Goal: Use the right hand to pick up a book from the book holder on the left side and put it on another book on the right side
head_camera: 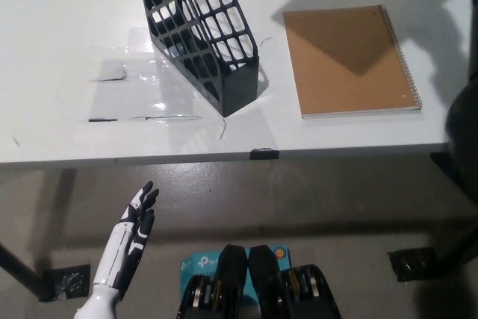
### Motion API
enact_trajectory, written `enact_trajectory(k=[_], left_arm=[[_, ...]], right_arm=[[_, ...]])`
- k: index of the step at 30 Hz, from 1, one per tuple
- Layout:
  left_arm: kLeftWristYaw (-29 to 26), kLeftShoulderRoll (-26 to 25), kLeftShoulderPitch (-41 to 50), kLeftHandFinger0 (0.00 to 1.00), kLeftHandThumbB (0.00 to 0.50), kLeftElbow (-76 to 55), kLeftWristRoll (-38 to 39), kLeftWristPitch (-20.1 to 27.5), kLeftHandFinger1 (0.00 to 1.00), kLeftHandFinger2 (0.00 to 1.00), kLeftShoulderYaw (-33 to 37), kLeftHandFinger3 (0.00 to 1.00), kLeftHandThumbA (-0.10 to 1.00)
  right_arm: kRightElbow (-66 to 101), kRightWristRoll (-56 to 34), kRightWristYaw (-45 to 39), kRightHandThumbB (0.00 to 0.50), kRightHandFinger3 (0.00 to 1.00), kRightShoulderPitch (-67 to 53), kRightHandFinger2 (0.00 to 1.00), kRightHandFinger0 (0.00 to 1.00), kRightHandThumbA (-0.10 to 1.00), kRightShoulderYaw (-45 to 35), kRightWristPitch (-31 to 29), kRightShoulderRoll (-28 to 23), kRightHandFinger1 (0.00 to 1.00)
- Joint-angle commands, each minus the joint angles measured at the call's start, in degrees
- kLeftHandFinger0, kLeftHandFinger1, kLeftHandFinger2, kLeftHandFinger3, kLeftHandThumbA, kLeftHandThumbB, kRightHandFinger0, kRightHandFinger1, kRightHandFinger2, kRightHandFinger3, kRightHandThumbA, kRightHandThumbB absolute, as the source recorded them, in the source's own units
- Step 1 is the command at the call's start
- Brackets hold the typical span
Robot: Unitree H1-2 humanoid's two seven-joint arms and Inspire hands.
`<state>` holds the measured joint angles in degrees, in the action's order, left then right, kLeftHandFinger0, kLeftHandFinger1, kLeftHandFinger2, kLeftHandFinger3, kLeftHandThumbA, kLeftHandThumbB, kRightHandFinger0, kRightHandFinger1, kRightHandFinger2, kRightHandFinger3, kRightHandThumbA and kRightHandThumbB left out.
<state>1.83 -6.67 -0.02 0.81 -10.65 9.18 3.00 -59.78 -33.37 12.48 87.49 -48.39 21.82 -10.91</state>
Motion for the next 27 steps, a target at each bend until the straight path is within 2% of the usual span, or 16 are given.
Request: enact_trajectory(k=[1, 3, 8, 12, 13, 14, 15, 16, 20, 21, 25, 27], left_arm=[[-0.7, -0.6, 0.6, 1.00, 0.072, -0.6, 0.5, 3.7, 1.00, 1.00, -0.5, 1.00, 1.00], [-0.8, -0.6, 0.5, 1.00, 0.073, -0.5, 0.4, 3.7, 1.00, 1.00, -0.5, 1.00, 1.00], [-1.1, -0.4, 1.0, 1.00, 0.071, -0.1, 0.2, 4.3, 1.00, 1.00, -0.5, 1.00, 1.00], [-1.1, -0.1, 1.6, 1.00, 0.073, -0.5, 0.3, 3.7, 1.00, 1.00, -0.5, 1.00, 1.00], [-1.0, 0.0, 1.7, 1.00, 0.079, -0.5, 0.6, 3.6, 1.00, 1.00, -0.6, 1.00, 1.00], [-1.0, 0.1, 1.8, 1.00, 0.079, -0.6, 0.5, 3.5, 1.00, 1.00, -0.6, 1.00, 1.00], [-1.1, 0.1, 1.8, 1.00, 0.078, -0.6, 0.6, 3.5, 1.00, 1.00, -0.6, 1.00, 1.00], [-1.1, 0.0, 1.8, 1.00, 0.078, -0.7, 0.5, 3.3, 1.00, 1.00, -0.7, 1.00, 1.00], [-1.1, 0.2, 1.7, 1.00, 0.078, -0.7, 0.8, 3.7, 1.00, 1.00, -0.9, 1.00, 1.00], [-0.9, 0.2, 1.6, 1.00, 0.082, -0.8, 1.2, 3.4, 1.00, 1.00, -0.9, 1.00, 1.00], [-1.0, 0.1, 1.5, 1.00, 0.074, -1.0, 0.8, 3.4, 1.00, 1.00, -0.9, 1.00, 1.00], [-0.7, 0.0, 1.5, 1.00, 0.077, -1.1, 1.1, 3.3, 1.00, 1.00, -0.9, 1.00, 1.00]], right_arm=[[3.1, -8.0, -3.0, 0.027, 1.00, 12.8, 0.68, 0.00, -0.10, -1.8, 0.7, -6.6, 0.20], [3.1, -7.9, -2.4, 0.035, 1.00, 12.4, 0.67, 0.00, -0.10, -1.7, 0.7, -6.6, 0.20], [-0.1, -7.4, -6.3, 0.013, 1.00, 9.0, 0.71, 0.00, -0.10, -0.3, -0.3, -6.5, 0.23], [-2.3, -7.0, -5.2, 0.031, 1.00, 6.5, 0.71, 0.00, -0.10, -0.1, -1.7, -4.9, 0.23], [-2.9, -5.9, -5.5, 0.025, 1.00, 5.6, 0.65, 0.18, -0.10, 1.1, -2.5, -4.5, 0.18], [-4.0, -3.9, -5.5, 0.029, 1.00, 4.7, 0.60, 0.31, -0.10, 3.1, -3.3, -4.3, 0.12], [-5.2, -3.8, -5.6, 0.030, 1.00, 4.4, 0.60, 0.05, -0.10, 3.3, -4.1, -4.2, 0.06], [-7.2, -4.9, -6.2, 0.007, 1.00, 3.7, 0.62, 0.00, -0.10, 2.6, -4.5, -3.9, 0.03], [-10.6, -5.5, -9.3, 0.005, 1.00, 1.8, 0.64, 0.00, -0.10, 2.6, -6.1, -3.6, 0.07], [-11.6, -5.8, -9.0, 0.019, 1.00, 1.5, 0.65, 0.00, -0.10, 2.1, -6.8, -3.6, 0.07], [-15.5, -4.9, -9.8, 0.029, 1.00, -0.4, 0.59, 0.00, -0.10, 2.8, -6.9, -4.0, 0.05], [-16.4, -3.5, -8.3, 0.049, 1.00, -0.9, 0.60, 0.00, -0.10, 4.1, -8.3, -4.0, 0.05]])
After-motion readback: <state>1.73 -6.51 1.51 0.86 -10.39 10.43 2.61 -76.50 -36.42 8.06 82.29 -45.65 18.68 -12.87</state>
